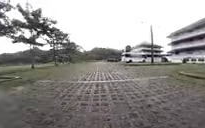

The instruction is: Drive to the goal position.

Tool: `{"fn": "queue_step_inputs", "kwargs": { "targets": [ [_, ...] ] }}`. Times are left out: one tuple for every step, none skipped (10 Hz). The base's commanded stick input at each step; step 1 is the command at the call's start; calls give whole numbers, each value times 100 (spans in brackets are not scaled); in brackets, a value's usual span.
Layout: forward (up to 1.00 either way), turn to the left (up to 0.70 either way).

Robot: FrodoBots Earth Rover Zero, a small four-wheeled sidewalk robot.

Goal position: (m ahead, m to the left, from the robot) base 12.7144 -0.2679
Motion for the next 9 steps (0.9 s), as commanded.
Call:
{"fn": "queue_step_inputs", "kwargs": {
  "targets": [
    [70, 0],
    [70, 0],
    [70, 0],
    [70, 0],
    [70, 0],
    [70, 0],
    [70, 0],
    [70, 0],
    [70, 0]
  ]
}}
